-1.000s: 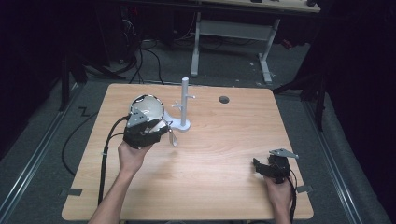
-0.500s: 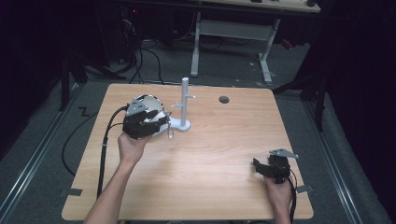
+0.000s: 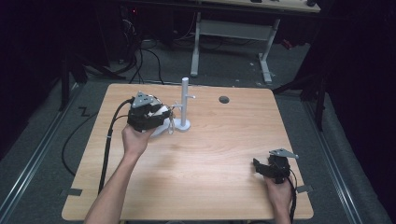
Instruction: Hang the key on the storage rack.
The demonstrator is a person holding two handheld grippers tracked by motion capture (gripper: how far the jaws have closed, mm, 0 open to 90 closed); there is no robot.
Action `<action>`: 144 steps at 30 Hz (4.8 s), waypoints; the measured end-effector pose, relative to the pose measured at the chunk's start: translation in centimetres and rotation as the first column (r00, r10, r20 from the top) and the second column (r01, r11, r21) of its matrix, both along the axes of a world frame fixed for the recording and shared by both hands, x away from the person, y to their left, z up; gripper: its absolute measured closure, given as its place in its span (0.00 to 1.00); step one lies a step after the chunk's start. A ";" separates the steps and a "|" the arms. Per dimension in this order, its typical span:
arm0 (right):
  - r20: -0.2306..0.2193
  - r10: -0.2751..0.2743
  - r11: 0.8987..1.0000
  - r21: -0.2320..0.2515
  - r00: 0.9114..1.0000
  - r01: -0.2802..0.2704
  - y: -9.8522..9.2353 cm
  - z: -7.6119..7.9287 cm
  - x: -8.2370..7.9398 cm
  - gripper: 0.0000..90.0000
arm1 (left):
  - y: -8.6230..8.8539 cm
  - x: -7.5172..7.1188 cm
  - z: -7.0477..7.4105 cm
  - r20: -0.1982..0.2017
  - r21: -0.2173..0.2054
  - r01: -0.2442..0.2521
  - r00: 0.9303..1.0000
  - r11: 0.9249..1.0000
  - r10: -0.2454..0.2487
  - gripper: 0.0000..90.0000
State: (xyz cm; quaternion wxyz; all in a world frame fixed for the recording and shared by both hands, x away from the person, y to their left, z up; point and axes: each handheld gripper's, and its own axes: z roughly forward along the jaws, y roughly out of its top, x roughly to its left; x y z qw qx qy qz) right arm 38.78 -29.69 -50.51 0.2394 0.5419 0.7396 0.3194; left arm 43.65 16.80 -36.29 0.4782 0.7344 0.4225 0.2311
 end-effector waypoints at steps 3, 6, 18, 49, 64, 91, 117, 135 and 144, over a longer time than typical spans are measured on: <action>0.000 0.000 1.000 -0.001 1.000 0.000 0.0 0.0 0.0 0.27 | 0.0 0.4 -0.1 -0.010 -0.008 -0.005 1.000 1.000 0.005 0.58; 0.000 0.000 1.000 -0.001 1.000 0.000 0.0 0.0 0.0 0.27 | 0.0 0.8 -0.3 -0.016 -0.011 -0.008 1.000 1.000 0.008 0.58; 0.000 0.000 1.000 -0.002 1.000 0.000 0.0 0.0 0.0 0.27 | -0.2 1.8 -0.7 -0.031 -0.006 -0.028 0.999 1.000 0.027 0.58; 0.000 0.001 1.000 -0.003 1.000 -0.001 0.0 0.0 0.0 0.27 | -0.2 3.1 -1.1 -0.035 -0.036 -0.063 0.997 0.997 0.062 0.58; 0.000 0.003 1.000 -0.004 1.000 -0.003 0.0 0.0 0.0 0.27 | -0.3 3.6 -1.6 -0.039 -0.034 -0.079 0.996 0.996 0.077 0.58; 0.000 0.003 1.000 -0.005 1.000 -0.003 0.0 0.0 0.0 0.27 | -0.8 2.7 -3.0 -0.005 -0.002 -0.058 0.998 0.998 0.058 0.58; 0.000 0.004 1.000 -0.003 1.000 -0.004 0.0 0.0 0.0 0.28 | -3.4 4.1 -4.8 -0.051 0.009 -0.052 0.997 0.999 0.052 0.57; 0.000 0.005 1.000 -0.005 1.000 -0.005 0.0 0.0 0.0 0.28 | -3.9 4.3 -5.2 -0.071 0.024 -0.051 0.996 0.998 0.053 0.56; 0.000 0.005 1.000 -0.005 1.000 -0.005 0.0 0.0 0.0 0.28 | -4.2 4.2 -5.4 -0.080 0.060 -0.037 0.996 0.998 0.042 0.53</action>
